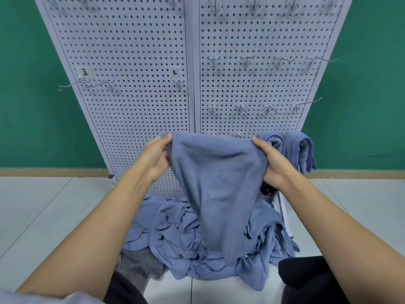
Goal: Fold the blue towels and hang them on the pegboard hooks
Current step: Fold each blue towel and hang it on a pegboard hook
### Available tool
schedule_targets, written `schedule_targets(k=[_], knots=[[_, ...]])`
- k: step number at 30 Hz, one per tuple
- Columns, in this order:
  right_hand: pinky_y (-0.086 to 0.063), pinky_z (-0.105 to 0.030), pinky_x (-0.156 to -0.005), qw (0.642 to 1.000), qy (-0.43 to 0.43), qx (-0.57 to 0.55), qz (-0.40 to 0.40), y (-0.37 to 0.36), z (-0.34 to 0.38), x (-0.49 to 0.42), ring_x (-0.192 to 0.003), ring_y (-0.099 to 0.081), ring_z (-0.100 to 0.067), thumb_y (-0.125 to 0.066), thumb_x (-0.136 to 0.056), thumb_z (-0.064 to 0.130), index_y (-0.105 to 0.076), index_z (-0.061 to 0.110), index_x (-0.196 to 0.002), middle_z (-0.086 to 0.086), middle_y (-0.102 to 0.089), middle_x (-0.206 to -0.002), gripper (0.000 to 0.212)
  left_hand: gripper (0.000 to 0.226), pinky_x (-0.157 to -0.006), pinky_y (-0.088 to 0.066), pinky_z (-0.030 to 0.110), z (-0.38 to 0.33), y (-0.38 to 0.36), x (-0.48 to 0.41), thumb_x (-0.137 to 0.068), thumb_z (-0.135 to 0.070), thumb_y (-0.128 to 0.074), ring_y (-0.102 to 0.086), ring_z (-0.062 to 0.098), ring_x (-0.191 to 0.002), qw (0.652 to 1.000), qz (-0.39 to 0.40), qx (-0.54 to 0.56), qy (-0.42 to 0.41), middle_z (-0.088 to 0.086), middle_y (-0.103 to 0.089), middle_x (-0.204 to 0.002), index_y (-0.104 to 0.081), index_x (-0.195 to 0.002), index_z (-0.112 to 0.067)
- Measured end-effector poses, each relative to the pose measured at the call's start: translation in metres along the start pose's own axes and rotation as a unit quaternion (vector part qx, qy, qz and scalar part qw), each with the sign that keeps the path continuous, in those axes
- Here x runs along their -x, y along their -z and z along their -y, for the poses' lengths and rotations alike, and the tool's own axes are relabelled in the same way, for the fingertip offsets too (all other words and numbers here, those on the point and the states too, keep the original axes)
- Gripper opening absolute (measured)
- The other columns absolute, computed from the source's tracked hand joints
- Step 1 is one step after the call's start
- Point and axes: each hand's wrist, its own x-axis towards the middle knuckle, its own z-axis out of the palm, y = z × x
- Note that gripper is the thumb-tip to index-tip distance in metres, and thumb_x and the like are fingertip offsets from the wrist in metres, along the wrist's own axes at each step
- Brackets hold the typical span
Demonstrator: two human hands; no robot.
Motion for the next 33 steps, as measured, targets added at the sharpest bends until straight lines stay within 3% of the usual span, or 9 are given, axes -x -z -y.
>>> schedule_targets(k=[4,8,11,14,18,21,28,31,33], knots=[[-0.051,-0.033,-0.083,1.000,0.001,-0.022,0.011,0.011,0.005,0.002,-0.094,-0.068,-0.017,-0.058,-0.093,0.029,-0.070,0.014,-0.102,-0.003,-0.072,-0.104,0.022,0.014,-0.064,-0.052,0.022,-0.013,0.018,-0.005,-0.097,-0.016,-0.053,-0.060,0.010,-0.073,1.000,-0.026,-0.015,-0.008,0.000,-0.065,-0.081,-0.064,-0.097,-0.008],[-0.053,-0.029,-0.074,1.000,0.007,-0.024,0.000,0.017,0.010,0.001,-0.077,-0.069,-0.015,-0.051,-0.095,0.018,-0.067,0.011,-0.096,-0.001,-0.073,-0.083,0.018,0.015,-0.070,-0.051,0.025,-0.023,0.028,-0.006,-0.099,-0.015,-0.048,-0.059,0.013,-0.074,0.999,-0.045,-0.004,-0.005,0.000,-0.064,-0.080,-0.061,-0.093,-0.011],[-0.054,-0.022,-0.058,1.000,0.012,0.000,-0.025,0.020,0.011,0.000,-0.063,-0.067,-0.010,-0.054,-0.094,0.017,-0.067,0.011,-0.099,0.002,-0.072,-0.073,0.015,0.016,-0.074,-0.049,0.032,-0.026,0.033,-0.007,-0.103,-0.022,-0.040,-0.059,0.015,-0.082,0.998,-0.022,-0.059,0.003,-0.003,-0.064,-0.089,-0.055,-0.098,-0.021],[-0.055,-0.020,-0.058,0.999,0.015,0.002,-0.035,0.022,0.009,-0.003,-0.067,-0.067,-0.010,-0.056,-0.094,0.017,-0.064,0.008,-0.110,0.000,-0.071,-0.078,0.021,0.016,-0.071,-0.055,0.033,-0.024,0.034,-0.005,-0.104,-0.023,-0.038,-0.064,0.016,-0.087,0.999,0.024,-0.039,0.028,-0.001,-0.066,-0.097,-0.052,-0.112,-0.023],[-0.055,-0.021,-0.058,0.999,0.022,-0.024,-0.032,0.021,0.009,-0.003,-0.068,-0.067,-0.011,-0.053,-0.096,0.016,-0.060,0.006,-0.115,-0.001,-0.071,-0.076,0.022,0.026,-0.071,-0.057,0.019,-0.023,0.026,0.006,-0.094,-0.007,-0.051,-0.071,0.010,-0.079,0.993,0.094,-0.003,0.077,0.006,-0.073,-0.089,-0.075,-0.085,-0.005],[-0.056,-0.023,-0.059,0.999,0.023,-0.027,-0.038,0.022,0.011,-0.001,-0.072,-0.068,-0.012,-0.052,-0.097,0.024,-0.061,0.009,-0.113,0.000,-0.071,-0.082,0.023,0.024,-0.068,-0.057,0.019,-0.021,0.025,0.007,-0.093,0.001,-0.050,-0.070,0.010,-0.074,0.993,0.096,-0.030,0.065,0.005,-0.073,-0.082,-0.072,-0.084,-0.003],[-0.055,-0.022,-0.062,0.992,0.071,-0.010,-0.107,0.028,0.012,0.000,-0.066,-0.064,-0.008,-0.057,-0.095,0.017,-0.062,0.011,-0.089,0.002,-0.067,-0.077,0.010,0.006,-0.061,-0.054,0.019,-0.019,0.028,0.001,-0.092,-0.008,-0.059,-0.067,0.007,-0.067,0.992,-0.015,-0.123,0.002,0.000,-0.071,-0.080,-0.064,-0.089,-0.010],[-0.053,-0.020,-0.055,0.986,0.085,0.047,-0.136,0.032,0.009,0.000,-0.062,-0.062,-0.008,-0.065,-0.089,0.012,-0.063,0.009,-0.093,0.001,-0.066,-0.076,0.005,0.009,-0.060,-0.053,0.018,-0.019,0.027,0.002,-0.087,-0.008,-0.066,-0.063,0.007,-0.062,0.987,-0.079,-0.136,-0.030,0.004,-0.066,-0.085,-0.060,-0.090,-0.012],[-0.051,-0.019,-0.051,0.982,0.093,0.074,-0.147,0.034,0.008,0.000,-0.059,-0.060,-0.009,-0.070,-0.086,0.013,-0.061,0.009,-0.101,-0.002,-0.063,-0.082,0.018,0.018,-0.062,-0.052,0.020,-0.020,0.029,0.002,-0.085,-0.009,-0.070,-0.057,0.008,-0.061,0.981,-0.116,-0.148,-0.044,0.005,-0.062,-0.087,-0.055,-0.090,-0.017]])
